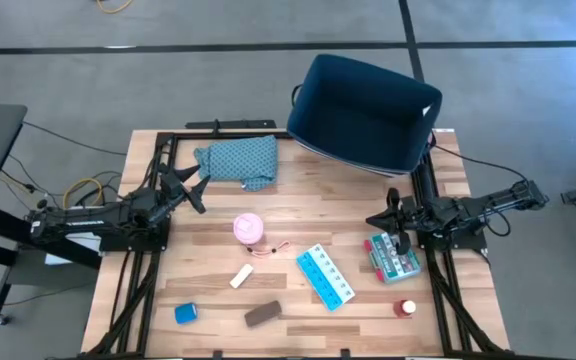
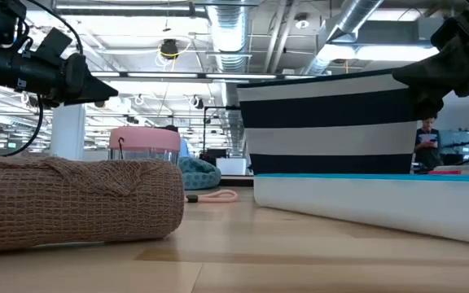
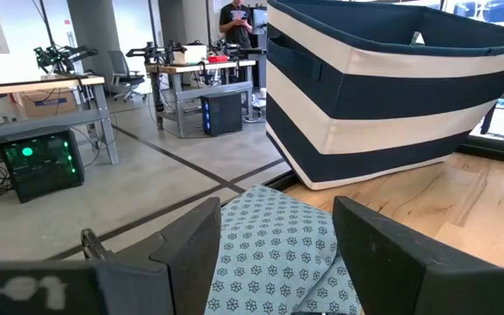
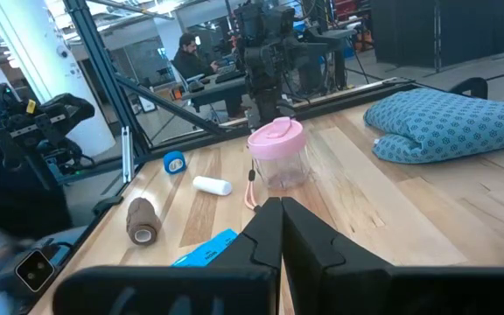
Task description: Pick & place medical supplies in basket/bin
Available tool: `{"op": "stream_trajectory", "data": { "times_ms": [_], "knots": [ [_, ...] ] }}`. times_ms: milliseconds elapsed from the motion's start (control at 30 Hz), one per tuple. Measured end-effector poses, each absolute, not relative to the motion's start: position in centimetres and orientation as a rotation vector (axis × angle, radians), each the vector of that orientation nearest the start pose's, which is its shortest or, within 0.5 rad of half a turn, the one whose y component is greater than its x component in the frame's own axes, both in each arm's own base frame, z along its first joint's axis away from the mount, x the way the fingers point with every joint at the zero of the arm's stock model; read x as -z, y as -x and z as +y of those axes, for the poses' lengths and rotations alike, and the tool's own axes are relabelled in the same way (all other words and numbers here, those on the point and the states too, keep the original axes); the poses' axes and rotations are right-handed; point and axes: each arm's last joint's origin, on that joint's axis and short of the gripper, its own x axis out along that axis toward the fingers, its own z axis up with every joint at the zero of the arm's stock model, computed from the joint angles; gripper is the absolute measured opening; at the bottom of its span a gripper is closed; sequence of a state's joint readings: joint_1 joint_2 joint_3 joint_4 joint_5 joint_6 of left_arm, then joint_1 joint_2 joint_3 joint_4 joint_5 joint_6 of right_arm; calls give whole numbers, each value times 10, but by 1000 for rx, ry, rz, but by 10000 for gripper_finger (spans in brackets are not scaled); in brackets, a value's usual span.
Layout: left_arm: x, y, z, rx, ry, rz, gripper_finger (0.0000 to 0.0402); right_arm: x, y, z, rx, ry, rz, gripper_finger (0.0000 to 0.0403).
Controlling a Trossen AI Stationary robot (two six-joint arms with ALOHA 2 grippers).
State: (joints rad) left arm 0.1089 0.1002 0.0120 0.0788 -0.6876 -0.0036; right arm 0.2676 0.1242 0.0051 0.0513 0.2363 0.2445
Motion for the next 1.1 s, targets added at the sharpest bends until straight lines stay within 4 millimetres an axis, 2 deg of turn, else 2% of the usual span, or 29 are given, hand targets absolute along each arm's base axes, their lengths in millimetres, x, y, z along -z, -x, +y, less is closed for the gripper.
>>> {"op": "stream_trajectory", "data": {
  "times_ms": [833,1000,1100],
  "knots": [
    [-170,-94,29,-792,26,-25,210,-160,-102,21,-23,-228,69,0],
    [-169,-97,25,-619,187,-66,210,-160,-102,21,-23,-228,69,0],
    [-169,-99,24,-575,213,-76,210,-160,-102,21,-23,-228,69,0]
  ]
}}
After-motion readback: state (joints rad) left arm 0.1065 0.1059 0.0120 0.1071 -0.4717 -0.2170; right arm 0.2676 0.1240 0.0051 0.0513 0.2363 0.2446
